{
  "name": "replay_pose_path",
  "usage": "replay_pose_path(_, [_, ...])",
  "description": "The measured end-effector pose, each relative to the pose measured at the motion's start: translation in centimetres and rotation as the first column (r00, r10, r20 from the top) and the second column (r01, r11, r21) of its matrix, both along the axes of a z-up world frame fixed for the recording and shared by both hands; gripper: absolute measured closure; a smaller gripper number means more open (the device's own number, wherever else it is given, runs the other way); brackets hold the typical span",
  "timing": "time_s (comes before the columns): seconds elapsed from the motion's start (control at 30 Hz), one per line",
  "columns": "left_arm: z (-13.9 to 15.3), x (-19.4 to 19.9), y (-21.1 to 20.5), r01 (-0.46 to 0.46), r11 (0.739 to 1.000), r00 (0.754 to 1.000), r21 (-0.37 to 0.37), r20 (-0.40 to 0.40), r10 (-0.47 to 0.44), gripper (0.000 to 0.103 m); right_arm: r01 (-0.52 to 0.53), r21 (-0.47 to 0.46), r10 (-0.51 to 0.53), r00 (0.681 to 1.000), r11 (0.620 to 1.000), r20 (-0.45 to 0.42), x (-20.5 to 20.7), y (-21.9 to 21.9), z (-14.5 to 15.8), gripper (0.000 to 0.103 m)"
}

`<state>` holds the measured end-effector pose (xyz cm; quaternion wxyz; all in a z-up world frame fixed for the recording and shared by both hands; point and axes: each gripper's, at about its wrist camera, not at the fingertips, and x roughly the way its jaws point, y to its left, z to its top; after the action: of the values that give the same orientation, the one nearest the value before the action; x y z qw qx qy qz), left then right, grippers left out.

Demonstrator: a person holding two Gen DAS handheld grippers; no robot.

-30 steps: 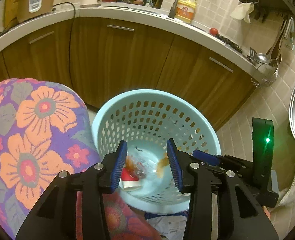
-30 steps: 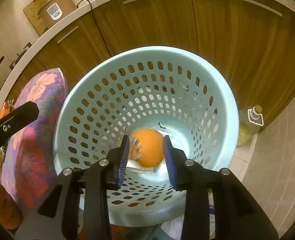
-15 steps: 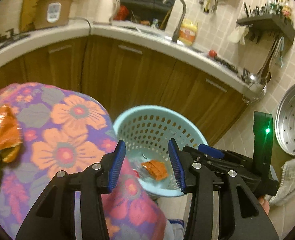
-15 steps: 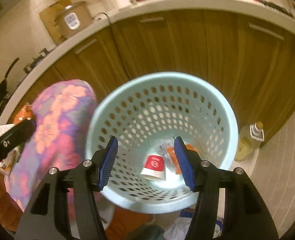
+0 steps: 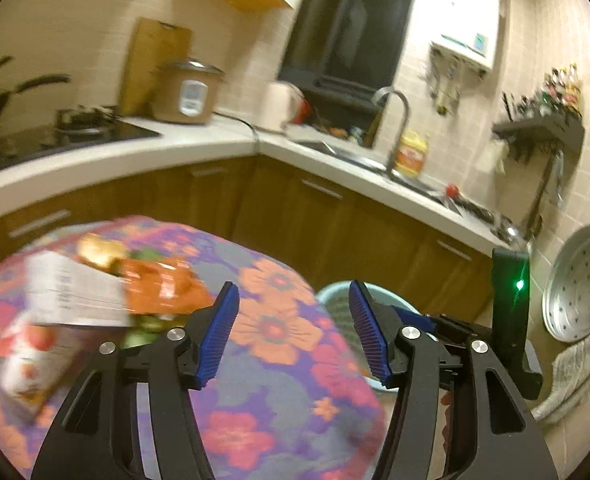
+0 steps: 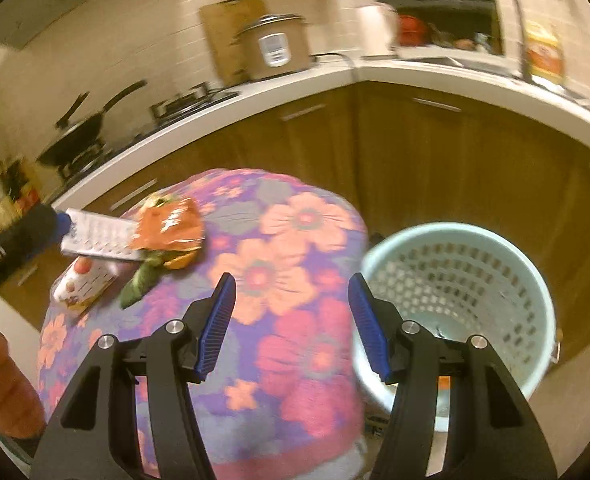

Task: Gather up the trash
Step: 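Grasp the white-and-blue drink carton with the left tool while the right tool grasps the orange chip bag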

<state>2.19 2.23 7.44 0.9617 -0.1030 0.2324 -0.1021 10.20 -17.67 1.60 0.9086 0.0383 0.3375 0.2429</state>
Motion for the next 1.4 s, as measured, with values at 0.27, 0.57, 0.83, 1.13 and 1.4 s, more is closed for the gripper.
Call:
replay_pose_path(0.27, [1.7,-2.5,7.0,-0.145,0.987,0.989,0.063,0.036,0.143,0.031,-0.121,-0.038,0.123,0.991,0.992,0.054,0.9,6.9,1.2,0.048])
replay_pose_path(0.57, [-1.0,1.8,11.8,-0.271,0.948,0.952,0.167,-0.097,0.289,0.026,-0.196,-0.026,0.196,0.981,0.980,0.005,6.1,13.3,-0.7,0.048])
replay_pose_path(0.83, [-4.2,6.4,14.6,-0.264,0.961,0.930,0.079,-0.244,0.275,0.058,-0.219,0.061,0.226,0.964,0.974,-0.141,11.0,16.2,-3.9,0.048])
replay_pose_path(1.13, [-5.9,2.3,11.9,-0.239,0.969,0.938,0.066,-0.241,0.248,0.067,-0.295,0.073,0.303,0.943,0.953,-0.140,9.6,16.5,-4.2,0.076])
replay_pose_path(1.4, [-8.6,-3.5,9.0,-0.188,0.980,0.944,0.072,-0.263,0.200,0.066,-0.327,0.027,0.328,0.938,0.945,-0.110,5.8,15.7,-3.8,0.102])
